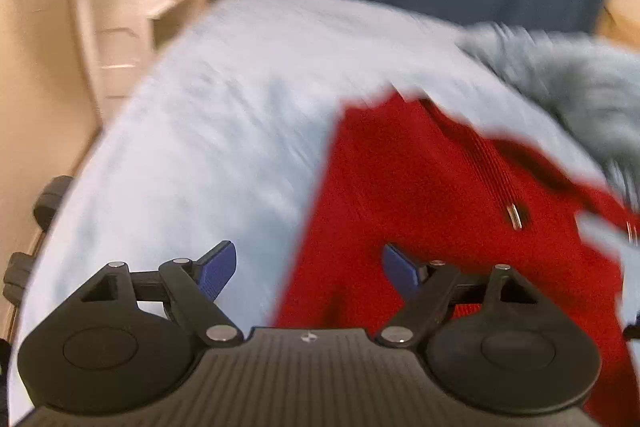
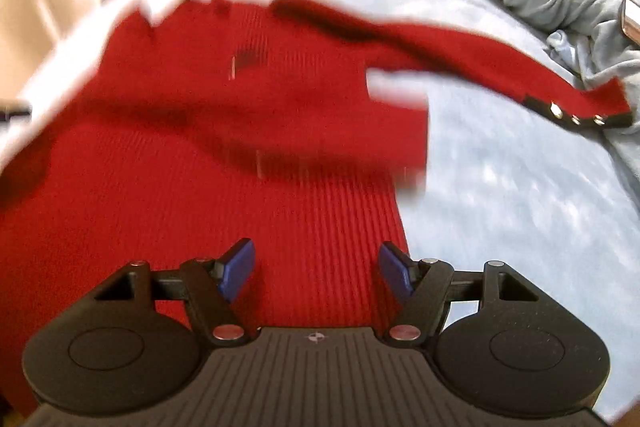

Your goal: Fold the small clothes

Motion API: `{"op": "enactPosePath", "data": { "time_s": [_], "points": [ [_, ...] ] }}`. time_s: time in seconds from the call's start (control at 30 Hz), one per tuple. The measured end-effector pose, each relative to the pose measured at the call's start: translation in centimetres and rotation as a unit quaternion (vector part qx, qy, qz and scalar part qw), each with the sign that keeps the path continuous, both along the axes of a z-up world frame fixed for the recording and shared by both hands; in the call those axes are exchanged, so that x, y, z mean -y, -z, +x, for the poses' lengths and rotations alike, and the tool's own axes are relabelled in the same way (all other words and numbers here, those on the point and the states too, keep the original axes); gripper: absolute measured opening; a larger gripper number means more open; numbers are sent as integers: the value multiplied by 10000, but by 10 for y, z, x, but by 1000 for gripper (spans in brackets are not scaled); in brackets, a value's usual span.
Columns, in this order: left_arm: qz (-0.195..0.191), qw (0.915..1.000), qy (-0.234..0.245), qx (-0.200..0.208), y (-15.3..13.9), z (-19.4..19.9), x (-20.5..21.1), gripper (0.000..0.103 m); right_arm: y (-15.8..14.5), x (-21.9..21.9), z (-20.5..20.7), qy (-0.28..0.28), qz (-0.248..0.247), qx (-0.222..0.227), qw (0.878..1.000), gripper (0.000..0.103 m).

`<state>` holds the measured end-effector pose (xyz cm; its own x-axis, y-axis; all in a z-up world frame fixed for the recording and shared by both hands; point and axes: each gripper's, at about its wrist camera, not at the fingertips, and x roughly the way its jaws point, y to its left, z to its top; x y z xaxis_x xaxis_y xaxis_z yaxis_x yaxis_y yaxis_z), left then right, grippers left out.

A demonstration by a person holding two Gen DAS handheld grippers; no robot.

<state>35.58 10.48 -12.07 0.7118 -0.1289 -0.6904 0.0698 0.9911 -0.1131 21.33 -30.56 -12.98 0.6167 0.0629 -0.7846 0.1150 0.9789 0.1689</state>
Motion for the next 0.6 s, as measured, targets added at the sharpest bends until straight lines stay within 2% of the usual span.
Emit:
{"op": "enactPosePath", "data": {
  "time_s": [0.1, 0.2, 0.27, 0.33, 0.4, 0.47, 0.53, 0.57, 0.6],
  "points": [
    [-190, 9998, 93, 13, -23, 42, 7, 87, -7, 21, 28, 775, 509, 298, 9952, 71],
    [-131, 9988, 441, -179, -20, 75, 38, 89, -2, 45, 38, 1580, 707, 282, 9845, 71],
    [5, 9979, 586, -287, -11, 84, 58, 89, 6, 67, 44, 2021, 1053, 72, 9737, 71],
    [81, 9970, 658, -394, 0, 92, 75, 89, 18, 92, 49, 2521, 1655, -220, 9532, 71],
    [7, 9962, 734, -477, 13, 78, 82, 89, 27, 111, 56, 2879, 2150, -417, 9323, 72],
    [-1, 9949, 810, -604, 22, 68, 86, 89, 40, 123, 67, 3237, 2377, -890, 9115, 74],
    [137, 9938, 876, -673, 28, 64, 90, 89, 56, 125, 70, 3570, 2665, -1402, 8842, 75],
    [205, 9936, 885, -675, 29, 61, 90, 89, 58, 121, 72, 3511, 2797, -1500, 8809, 62],
    [261, 9935, 877, -676, 29, 59, 90, 89, 54, 115, 73, 3392, 2762, -1445, 8876, 35]
  ]
}}
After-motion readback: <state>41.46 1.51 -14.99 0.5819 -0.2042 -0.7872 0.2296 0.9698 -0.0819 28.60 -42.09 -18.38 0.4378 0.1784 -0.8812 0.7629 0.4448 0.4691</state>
